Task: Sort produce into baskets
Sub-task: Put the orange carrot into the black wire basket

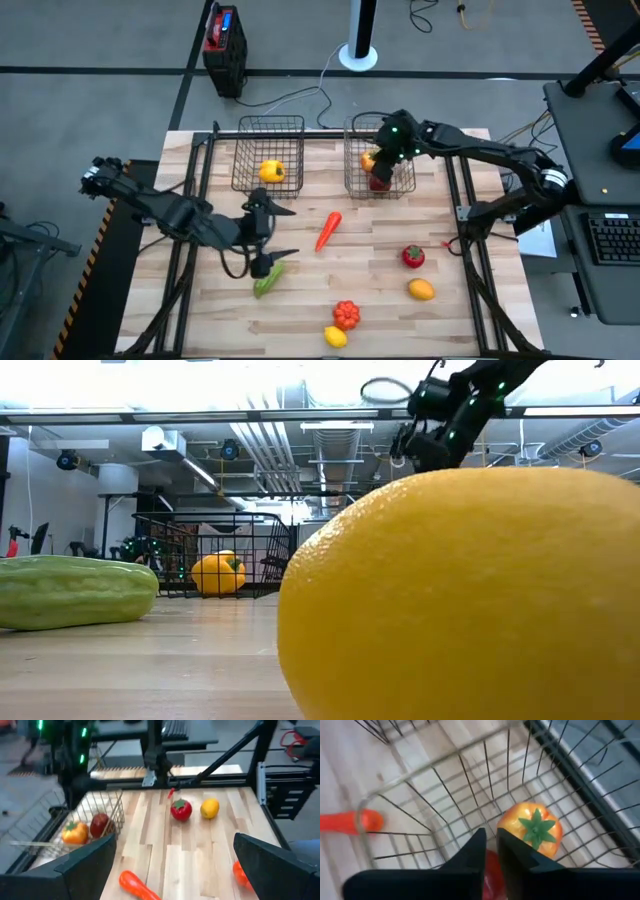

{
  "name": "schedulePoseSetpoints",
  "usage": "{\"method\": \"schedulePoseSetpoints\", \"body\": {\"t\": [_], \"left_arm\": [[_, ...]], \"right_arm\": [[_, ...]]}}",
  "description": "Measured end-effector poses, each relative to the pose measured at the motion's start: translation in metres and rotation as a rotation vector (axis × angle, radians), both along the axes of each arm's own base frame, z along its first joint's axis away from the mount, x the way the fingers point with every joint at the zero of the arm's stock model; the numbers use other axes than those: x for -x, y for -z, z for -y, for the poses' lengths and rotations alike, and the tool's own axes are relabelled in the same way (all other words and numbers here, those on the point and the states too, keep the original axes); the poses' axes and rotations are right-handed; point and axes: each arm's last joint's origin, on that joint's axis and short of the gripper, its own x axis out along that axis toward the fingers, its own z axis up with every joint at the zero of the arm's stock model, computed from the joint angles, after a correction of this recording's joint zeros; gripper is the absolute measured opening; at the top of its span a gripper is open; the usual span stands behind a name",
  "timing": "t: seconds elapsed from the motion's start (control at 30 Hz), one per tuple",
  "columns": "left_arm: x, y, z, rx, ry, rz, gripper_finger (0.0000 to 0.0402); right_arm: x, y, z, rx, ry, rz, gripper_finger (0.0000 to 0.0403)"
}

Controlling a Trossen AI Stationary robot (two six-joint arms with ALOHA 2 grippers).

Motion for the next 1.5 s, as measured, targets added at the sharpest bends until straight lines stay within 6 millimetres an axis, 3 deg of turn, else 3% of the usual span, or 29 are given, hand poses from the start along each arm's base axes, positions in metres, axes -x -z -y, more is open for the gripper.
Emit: {"method": "schedulePoseSetpoints", "body": {"t": [0.27, 0.5, 0.63, 0.8, 0.97, 1.23, 1.5], "left_arm": [[-0.022, 0.025, 0.009, 0.063, -0.119, -0.052, 0.0384], [-0.044, 0.056, 0.01, 0.105, -0.239, -0.137, 0.0384], [-0.056, 0.075, 0.011, 0.1, -0.274, -0.188, 0.0384], [-0.071, 0.098, 0.013, 0.1, -0.314, -0.242, 0.0384], [-0.087, 0.109, 0.006, 0.204, -0.387, -0.33, 0.0384], [-0.117, 0.127, -0.008, 0.193, -0.533, -0.526, 0.0384], [-0.155, 0.145, -0.015, 0.132, -0.555, -0.62, 0.0384]], "right_arm": [[0.022, -0.04, -0.042, 0.012, -0.03, 0.128, 0.0012], [0.025, -0.056, -0.094, -0.038, -0.154, 0.231, 0.0013], [0.021, -0.052, -0.125, -0.11, -0.239, 0.229, 0.0013], [0.014, -0.033, -0.164, -0.212, -0.33, 0.146, 0.0013], [0.017, -0.015, -0.197, -0.263, -0.343, 0.012, 0.0013], [0.026, -0.002, -0.228, -0.189, -0.297, -0.051, 0.0013], [0.029, -0.002, -0.239, -0.148, -0.294, -0.02, 0.0013]]}}
